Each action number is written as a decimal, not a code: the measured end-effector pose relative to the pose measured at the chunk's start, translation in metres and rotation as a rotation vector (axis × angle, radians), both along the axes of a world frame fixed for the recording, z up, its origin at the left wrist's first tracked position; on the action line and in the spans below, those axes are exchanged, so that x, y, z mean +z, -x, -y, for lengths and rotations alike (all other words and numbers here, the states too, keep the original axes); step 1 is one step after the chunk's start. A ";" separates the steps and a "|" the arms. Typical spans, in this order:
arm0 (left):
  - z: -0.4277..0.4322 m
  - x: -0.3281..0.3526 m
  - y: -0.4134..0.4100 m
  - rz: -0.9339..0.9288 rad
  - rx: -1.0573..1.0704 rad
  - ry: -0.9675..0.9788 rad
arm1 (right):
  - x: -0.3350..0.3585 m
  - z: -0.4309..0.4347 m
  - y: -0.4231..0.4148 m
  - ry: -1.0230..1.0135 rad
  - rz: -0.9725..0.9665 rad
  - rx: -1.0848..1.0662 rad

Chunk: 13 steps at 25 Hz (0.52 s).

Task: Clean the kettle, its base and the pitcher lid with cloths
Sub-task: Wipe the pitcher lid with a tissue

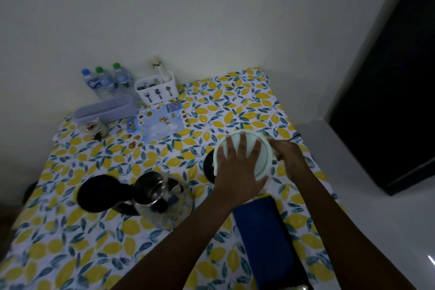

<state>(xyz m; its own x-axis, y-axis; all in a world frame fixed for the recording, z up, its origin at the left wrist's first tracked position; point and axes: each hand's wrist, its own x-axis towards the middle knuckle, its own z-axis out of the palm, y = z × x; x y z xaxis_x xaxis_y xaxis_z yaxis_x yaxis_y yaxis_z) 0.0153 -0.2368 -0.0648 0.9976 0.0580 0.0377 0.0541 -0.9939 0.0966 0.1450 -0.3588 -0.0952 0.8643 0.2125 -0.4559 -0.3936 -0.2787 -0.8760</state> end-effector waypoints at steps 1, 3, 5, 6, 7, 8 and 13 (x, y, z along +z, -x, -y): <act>-0.007 0.004 0.010 0.001 0.016 -0.003 | 0.010 -0.009 0.008 0.061 0.001 0.019; -0.022 0.011 0.032 0.011 0.055 0.010 | 0.025 -0.026 0.031 -0.050 0.057 0.072; -0.038 0.014 0.050 0.045 0.078 0.053 | 0.039 -0.039 0.055 -0.139 0.118 0.095; -0.045 0.015 0.059 0.063 0.086 0.077 | 0.045 -0.047 0.065 -0.116 0.141 0.089; -0.052 0.016 0.067 0.069 0.094 0.102 | 0.048 -0.055 0.070 -0.073 0.171 0.073; -0.059 0.017 0.076 0.073 0.108 0.124 | 0.053 -0.066 0.076 -0.026 0.204 0.069; -0.077 0.019 0.106 0.143 0.192 0.202 | 0.077 -0.104 0.091 0.096 0.367 0.209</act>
<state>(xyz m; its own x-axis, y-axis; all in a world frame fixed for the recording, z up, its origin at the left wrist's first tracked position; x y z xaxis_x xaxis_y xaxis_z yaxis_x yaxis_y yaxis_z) -0.0911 -0.1599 -0.0459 0.9532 0.2653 0.1452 0.2107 -0.9268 0.3108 0.0539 -0.2546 -0.0178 0.9158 0.3715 -0.1526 0.0127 -0.4064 -0.9136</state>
